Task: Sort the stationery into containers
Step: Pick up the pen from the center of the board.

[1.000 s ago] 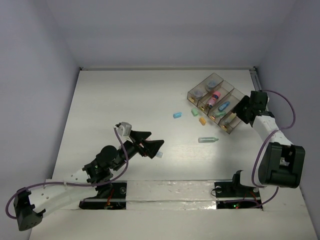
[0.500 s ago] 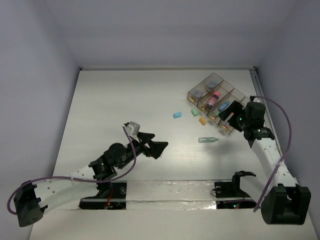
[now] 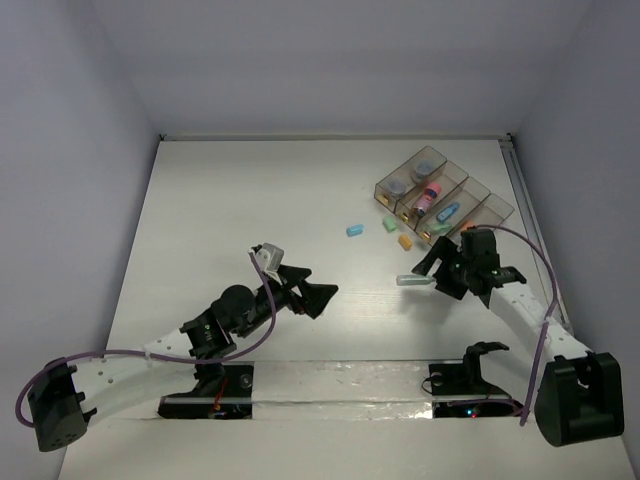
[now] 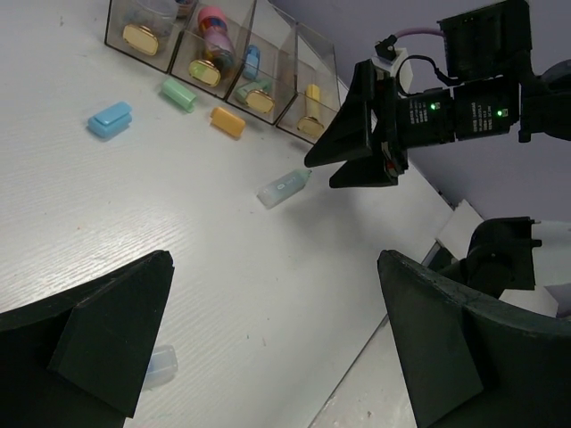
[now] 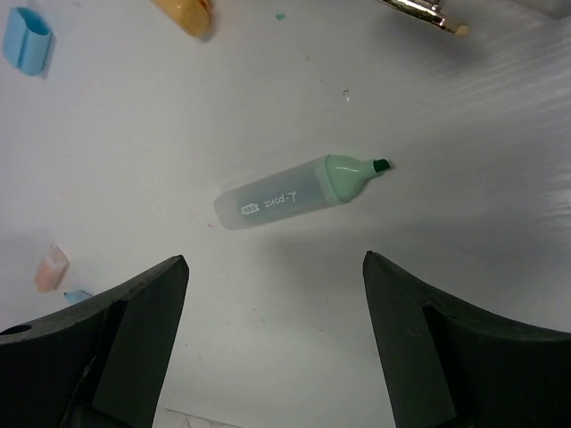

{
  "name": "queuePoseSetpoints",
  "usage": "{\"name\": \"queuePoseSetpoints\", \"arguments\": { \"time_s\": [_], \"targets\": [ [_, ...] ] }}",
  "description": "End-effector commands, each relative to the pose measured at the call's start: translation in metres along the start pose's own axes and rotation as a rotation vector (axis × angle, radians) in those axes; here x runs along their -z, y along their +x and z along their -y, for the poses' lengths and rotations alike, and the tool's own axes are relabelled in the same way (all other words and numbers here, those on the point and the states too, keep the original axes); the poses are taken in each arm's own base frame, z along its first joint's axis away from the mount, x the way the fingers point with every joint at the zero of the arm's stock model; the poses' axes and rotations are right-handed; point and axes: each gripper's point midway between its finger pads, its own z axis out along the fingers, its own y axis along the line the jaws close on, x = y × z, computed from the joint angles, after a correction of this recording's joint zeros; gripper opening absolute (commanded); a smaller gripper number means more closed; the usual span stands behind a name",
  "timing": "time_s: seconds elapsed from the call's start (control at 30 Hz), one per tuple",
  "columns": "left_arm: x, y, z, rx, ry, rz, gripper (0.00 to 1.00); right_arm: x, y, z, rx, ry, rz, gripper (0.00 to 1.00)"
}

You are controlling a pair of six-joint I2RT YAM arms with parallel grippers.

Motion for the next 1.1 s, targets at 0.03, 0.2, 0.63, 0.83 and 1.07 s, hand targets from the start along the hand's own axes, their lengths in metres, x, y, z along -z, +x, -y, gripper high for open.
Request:
{"name": "queuePoseSetpoints", "arguments": {
  "time_s": [0.03, 0.2, 0.63, 0.83, 1.07],
  "targets": [
    [-0.003, -0.021, 0.013, 0.000, 0.044, 0.067, 0.99, -0.013, -0.002, 0.001, -0.021, 0.018, 0.011, 0.85],
    [-0.002, -0.020, 0.013, 0.005, 0.046, 0.070, 0.99, -0.030, -0.005, 0.002, -0.014, 0.054, 0.021, 0.84],
    [-0.002, -0.019, 0.011, 0.003, 0.040, 0.070, 0.99, -0.066, 0.000, 0.009, 0.101, 0.220, 0.027, 0.64],
    [-0.003, -0.018, 0.010, -0.001, 0.035, 0.067, 0.99, -0.071, 0.010, 0.013, 0.198, 0.302, 0.012, 0.49],
    [-0.005, -0.016, 0.007, -0.005, 0.020, 0.060, 0.99, -0.073, 0.020, 0.012, 0.309, 0.381, -0.028, 0.49]
  ]
}}
